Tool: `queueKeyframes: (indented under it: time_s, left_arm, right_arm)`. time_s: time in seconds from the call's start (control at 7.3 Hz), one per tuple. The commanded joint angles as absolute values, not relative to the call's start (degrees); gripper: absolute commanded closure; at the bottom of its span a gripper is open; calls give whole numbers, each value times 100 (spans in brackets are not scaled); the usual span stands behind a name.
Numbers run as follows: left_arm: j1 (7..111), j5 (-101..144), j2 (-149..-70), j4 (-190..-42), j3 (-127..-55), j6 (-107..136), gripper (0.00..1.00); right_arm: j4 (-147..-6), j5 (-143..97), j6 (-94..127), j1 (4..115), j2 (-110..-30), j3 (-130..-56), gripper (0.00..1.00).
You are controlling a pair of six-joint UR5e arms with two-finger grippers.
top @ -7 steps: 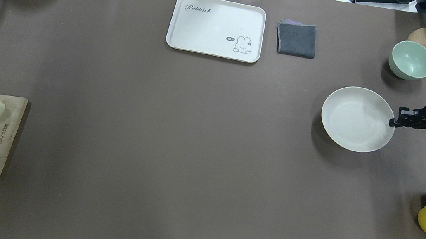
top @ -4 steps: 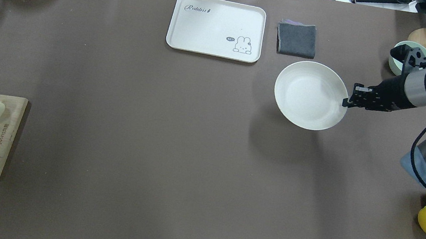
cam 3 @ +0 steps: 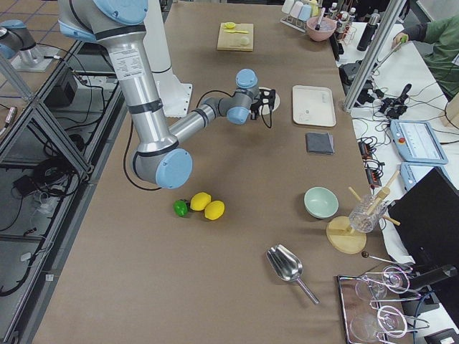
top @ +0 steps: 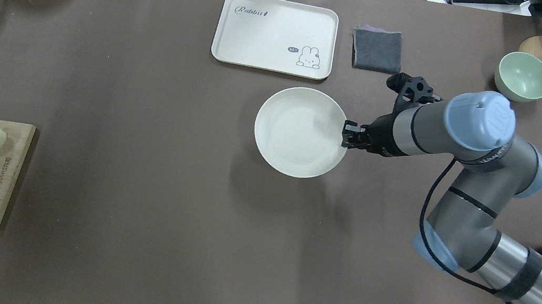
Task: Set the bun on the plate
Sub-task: 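Slide the white plate with the right gripper toward the table center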
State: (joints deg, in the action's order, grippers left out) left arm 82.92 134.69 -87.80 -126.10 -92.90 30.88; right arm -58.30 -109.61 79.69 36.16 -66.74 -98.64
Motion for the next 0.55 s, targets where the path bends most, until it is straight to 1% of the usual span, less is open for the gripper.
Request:
queueKeyframes:
  time_s: [0.0, 0.41]
  left_arm:
    - [7762, 13447, -8771, -12911, -9491, 3813, 2]
    - [7297, 13175, -8745, -13147, -9623, 4392, 2]
  right_arm:
    - [-6634, -10347, 8164, 2982, -6058, -9871, 100]
    - [-6610, -10028, 8253, 2672, -5933, -9528, 100]
